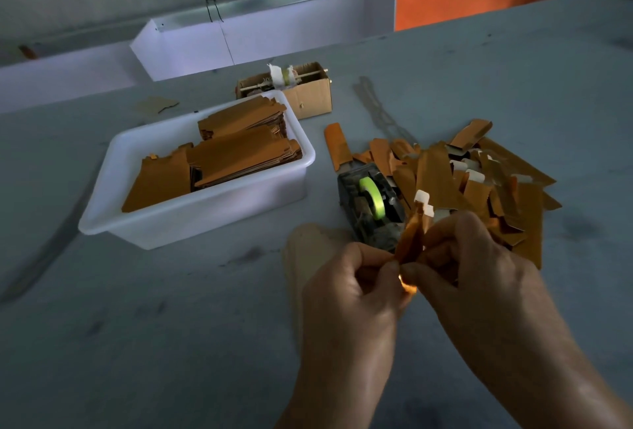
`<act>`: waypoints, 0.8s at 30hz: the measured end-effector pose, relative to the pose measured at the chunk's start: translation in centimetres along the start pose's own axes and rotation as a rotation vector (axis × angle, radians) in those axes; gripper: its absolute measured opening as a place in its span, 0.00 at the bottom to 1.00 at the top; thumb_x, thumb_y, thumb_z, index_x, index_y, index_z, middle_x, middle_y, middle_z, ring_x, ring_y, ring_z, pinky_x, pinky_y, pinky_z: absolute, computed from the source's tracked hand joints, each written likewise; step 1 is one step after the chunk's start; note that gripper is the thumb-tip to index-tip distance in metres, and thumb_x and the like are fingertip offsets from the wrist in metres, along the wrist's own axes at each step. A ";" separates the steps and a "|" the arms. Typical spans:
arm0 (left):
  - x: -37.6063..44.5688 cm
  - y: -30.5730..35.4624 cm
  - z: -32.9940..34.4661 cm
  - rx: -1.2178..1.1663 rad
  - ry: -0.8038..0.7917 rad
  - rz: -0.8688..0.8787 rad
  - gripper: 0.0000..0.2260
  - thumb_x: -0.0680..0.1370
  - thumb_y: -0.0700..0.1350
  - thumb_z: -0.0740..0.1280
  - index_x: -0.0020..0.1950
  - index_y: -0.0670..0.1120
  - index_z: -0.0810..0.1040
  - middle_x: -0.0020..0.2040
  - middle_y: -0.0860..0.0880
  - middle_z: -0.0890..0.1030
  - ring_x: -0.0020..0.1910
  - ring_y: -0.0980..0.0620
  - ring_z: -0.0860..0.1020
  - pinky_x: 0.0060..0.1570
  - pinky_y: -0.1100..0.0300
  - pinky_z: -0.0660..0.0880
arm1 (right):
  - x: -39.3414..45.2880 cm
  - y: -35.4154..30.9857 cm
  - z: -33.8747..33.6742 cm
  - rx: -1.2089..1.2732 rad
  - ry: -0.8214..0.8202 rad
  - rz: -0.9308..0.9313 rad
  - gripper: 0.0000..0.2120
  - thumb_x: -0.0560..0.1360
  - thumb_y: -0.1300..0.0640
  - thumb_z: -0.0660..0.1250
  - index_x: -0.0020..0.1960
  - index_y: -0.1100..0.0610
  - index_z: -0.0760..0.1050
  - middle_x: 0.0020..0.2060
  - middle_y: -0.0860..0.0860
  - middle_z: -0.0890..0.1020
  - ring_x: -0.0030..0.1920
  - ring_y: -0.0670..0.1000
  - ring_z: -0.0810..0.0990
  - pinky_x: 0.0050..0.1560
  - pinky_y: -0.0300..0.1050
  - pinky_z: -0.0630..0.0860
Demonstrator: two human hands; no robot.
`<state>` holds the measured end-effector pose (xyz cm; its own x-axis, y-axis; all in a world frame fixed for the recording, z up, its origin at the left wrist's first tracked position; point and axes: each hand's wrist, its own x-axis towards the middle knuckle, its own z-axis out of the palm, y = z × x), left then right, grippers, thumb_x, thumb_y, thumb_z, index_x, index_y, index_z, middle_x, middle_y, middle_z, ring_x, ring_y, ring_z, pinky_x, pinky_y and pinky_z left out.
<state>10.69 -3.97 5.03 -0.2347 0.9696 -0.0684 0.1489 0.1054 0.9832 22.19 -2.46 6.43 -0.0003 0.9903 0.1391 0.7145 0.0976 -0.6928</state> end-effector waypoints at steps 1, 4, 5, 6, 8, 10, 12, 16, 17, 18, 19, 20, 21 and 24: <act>-0.2 -0.1 0.1 0.012 0.025 0.028 0.08 0.75 0.39 0.69 0.37 0.47 0.81 0.33 0.49 0.83 0.34 0.51 0.83 0.37 0.53 0.81 | 0.0 -0.1 0.0 -0.016 0.001 0.004 0.16 0.68 0.49 0.73 0.49 0.49 0.68 0.34 0.43 0.79 0.36 0.41 0.78 0.32 0.34 0.74; -0.5 0.0 -0.4 0.012 0.052 0.052 0.06 0.75 0.40 0.69 0.40 0.48 0.81 0.34 0.50 0.84 0.33 0.54 0.83 0.33 0.61 0.80 | -0.2 -0.1 -0.2 -0.077 0.012 0.036 0.23 0.60 0.33 0.64 0.46 0.47 0.65 0.30 0.43 0.75 0.31 0.42 0.75 0.29 0.38 0.70; -0.5 0.2 -0.6 -0.011 0.030 0.037 0.06 0.76 0.40 0.69 0.40 0.48 0.81 0.34 0.51 0.84 0.34 0.54 0.83 0.33 0.62 0.79 | -0.3 0.1 -0.2 -0.080 0.021 0.041 0.26 0.57 0.30 0.60 0.46 0.47 0.65 0.29 0.44 0.75 0.30 0.42 0.75 0.28 0.37 0.70; -0.4 0.2 -0.7 -0.041 0.001 0.014 0.05 0.76 0.40 0.69 0.41 0.47 0.81 0.35 0.50 0.84 0.35 0.53 0.84 0.34 0.61 0.80 | -0.4 0.4 -0.2 -0.041 0.018 0.039 0.27 0.55 0.29 0.58 0.45 0.47 0.67 0.30 0.44 0.76 0.30 0.43 0.76 0.28 0.36 0.70; -0.3 0.2 -0.9 -0.024 -0.036 -0.017 0.05 0.76 0.41 0.69 0.41 0.48 0.82 0.37 0.50 0.84 0.37 0.51 0.84 0.38 0.54 0.82 | -0.4 0.6 0.1 0.195 -0.056 0.070 0.26 0.55 0.31 0.61 0.45 0.48 0.72 0.34 0.45 0.79 0.36 0.44 0.80 0.34 0.35 0.75; -0.4 0.3 -0.8 -0.027 -0.052 -0.048 0.06 0.76 0.40 0.69 0.43 0.50 0.82 0.38 0.48 0.84 0.39 0.49 0.84 0.41 0.50 0.82 | -0.2 0.9 0.4 0.430 -0.171 0.133 0.24 0.56 0.35 0.66 0.46 0.48 0.76 0.39 0.48 0.82 0.43 0.46 0.81 0.46 0.45 0.79; -0.3 0.6 -1.0 -0.188 -0.101 -0.120 0.09 0.76 0.39 0.69 0.48 0.53 0.82 0.38 0.47 0.83 0.39 0.48 0.85 0.39 0.54 0.82 | 0.2 1.3 0.6 0.490 -0.218 0.138 0.16 0.61 0.42 0.67 0.44 0.49 0.78 0.40 0.50 0.83 0.45 0.49 0.81 0.51 0.54 0.78; 0.9 0.0 -2.8 -0.008 -0.138 -0.166 0.11 0.76 0.46 0.68 0.56 0.58 0.74 0.40 0.50 0.85 0.38 0.54 0.84 0.37 0.56 0.82 | 1.3 2.2 -0.4 0.497 -0.214 0.170 0.12 0.65 0.47 0.65 0.44 0.51 0.78 0.37 0.51 0.82 0.42 0.51 0.81 0.48 0.51 0.76; 1.5 -0.4 -3.5 0.176 -0.065 -0.112 0.07 0.77 0.47 0.68 0.54 0.55 0.76 0.40 0.51 0.85 0.38 0.55 0.84 0.40 0.53 0.82 | 1.9 2.7 -0.8 0.478 -0.183 0.181 0.12 0.65 0.46 0.65 0.45 0.50 0.78 0.37 0.51 0.82 0.41 0.51 0.81 0.45 0.48 0.76; 2.1 -1.0 -4.3 0.371 0.019 -0.065 0.04 0.77 0.48 0.67 0.52 0.53 0.77 0.41 0.51 0.85 0.41 0.54 0.83 0.44 0.52 0.81 | 2.8 3.3 -1.3 0.438 -0.124 0.183 0.11 0.67 0.46 0.65 0.45 0.50 0.78 0.36 0.51 0.82 0.39 0.51 0.81 0.42 0.46 0.75; 2.7 -1.6 -5.0 0.548 0.094 -0.037 0.05 0.77 0.50 0.67 0.50 0.50 0.78 0.43 0.52 0.84 0.45 0.52 0.82 0.47 0.54 0.79 | 3.9 4.0 -1.7 0.368 -0.051 0.185 0.08 0.70 0.48 0.66 0.45 0.51 0.78 0.35 0.53 0.81 0.37 0.52 0.80 0.39 0.47 0.74; 3.1 -2.3 -5.6 0.672 0.149 -0.042 0.08 0.77 0.52 0.67 0.49 0.49 0.78 0.45 0.51 0.83 0.48 0.50 0.81 0.49 0.56 0.76 | 5.0 4.9 -2.1 0.261 0.019 0.191 0.08 0.73 0.49 0.66 0.45 0.54 0.77 0.34 0.55 0.80 0.36 0.55 0.78 0.37 0.47 0.73; 3.5 -3.0 -6.1 0.729 0.170 -0.080 0.10 0.76 0.55 0.67 0.48 0.48 0.77 0.47 0.49 0.82 0.50 0.48 0.80 0.49 0.56 0.75 | 5.9 5.6 -2.6 0.127 0.081 0.203 0.10 0.75 0.49 0.65 0.45 0.56 0.76 0.34 0.55 0.78 0.36 0.57 0.77 0.38 0.49 0.73; 4.2 -4.6 -6.6 0.779 0.104 -0.221 0.18 0.73 0.62 0.68 0.45 0.47 0.76 0.47 0.47 0.80 0.51 0.46 0.78 0.48 0.55 0.73 | 7.0 6.6 -3.1 -0.069 0.259 0.207 0.11 0.75 0.46 0.63 0.52 0.52 0.74 0.45 0.55 0.76 0.45 0.60 0.76 0.44 0.55 0.75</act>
<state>2.67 -1.82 1.30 -0.4192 0.8870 -0.1937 0.7046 0.4524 0.5467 29.07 4.81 5.02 0.3210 0.9295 0.1818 0.7265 -0.1186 -0.6769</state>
